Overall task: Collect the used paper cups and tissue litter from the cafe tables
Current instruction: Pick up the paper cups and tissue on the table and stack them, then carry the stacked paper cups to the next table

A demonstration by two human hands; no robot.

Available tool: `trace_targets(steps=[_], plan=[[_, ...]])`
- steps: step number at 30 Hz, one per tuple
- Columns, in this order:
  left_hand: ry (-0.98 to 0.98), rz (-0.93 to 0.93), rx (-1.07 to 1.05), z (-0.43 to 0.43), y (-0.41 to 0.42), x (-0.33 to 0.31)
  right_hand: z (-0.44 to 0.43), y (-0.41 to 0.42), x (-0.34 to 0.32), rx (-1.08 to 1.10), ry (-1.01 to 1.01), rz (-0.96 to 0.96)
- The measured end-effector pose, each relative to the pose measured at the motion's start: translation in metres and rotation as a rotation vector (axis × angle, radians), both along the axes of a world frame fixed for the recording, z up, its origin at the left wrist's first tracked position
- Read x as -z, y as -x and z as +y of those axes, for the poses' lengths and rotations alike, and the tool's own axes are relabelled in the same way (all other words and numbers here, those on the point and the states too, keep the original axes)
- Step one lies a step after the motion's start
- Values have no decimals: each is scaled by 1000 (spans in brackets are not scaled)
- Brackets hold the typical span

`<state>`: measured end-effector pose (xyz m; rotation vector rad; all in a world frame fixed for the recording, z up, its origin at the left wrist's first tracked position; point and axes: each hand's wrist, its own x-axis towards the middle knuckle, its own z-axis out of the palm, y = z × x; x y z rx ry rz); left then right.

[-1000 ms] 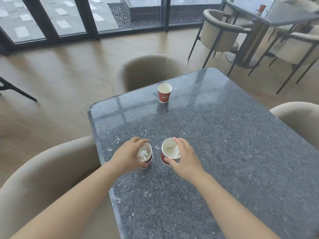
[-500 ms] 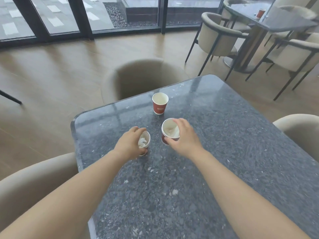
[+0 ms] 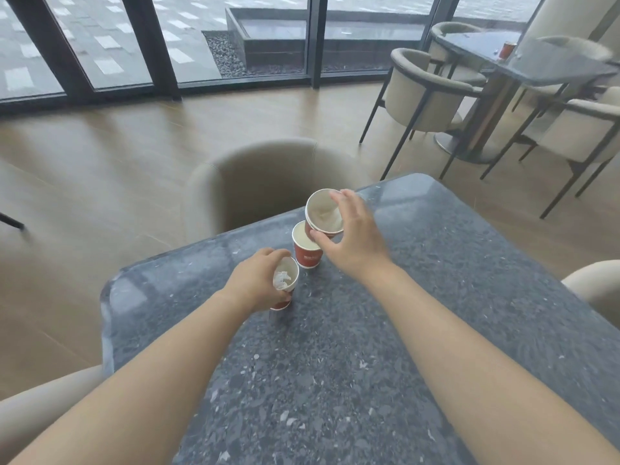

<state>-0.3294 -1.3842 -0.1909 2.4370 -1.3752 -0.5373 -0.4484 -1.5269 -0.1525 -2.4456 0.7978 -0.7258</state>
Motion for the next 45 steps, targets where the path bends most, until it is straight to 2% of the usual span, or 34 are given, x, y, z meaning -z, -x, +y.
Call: trace_targets(steps=[3,6,9,12,18,28,36,40,45], plan=[[23,-2,-3,-5,-4,3,-4,-16,13,-63,13,120],[38,14,-1,-6,-6,4,-6,-24,32,-88,31,367],[52,29,-13,-5,-7,5,-6,-24,45,-101,-52,471],[56,28,-11,-5,-5,4,0,-17,50,-78,-168,458],[8,58,16,22,20,-1,37,32,47,-46,-226,458],[7,100,101,133,163,0,158,187,43,-7,-353,418],[-16,130,186,210,265,4,238,301,53,-27,-356,373],[-40,74,207,231,282,3,258,329,53,-46,-278,407],[-44,50,163,253,295,2,292,350,52,8,-361,428]])
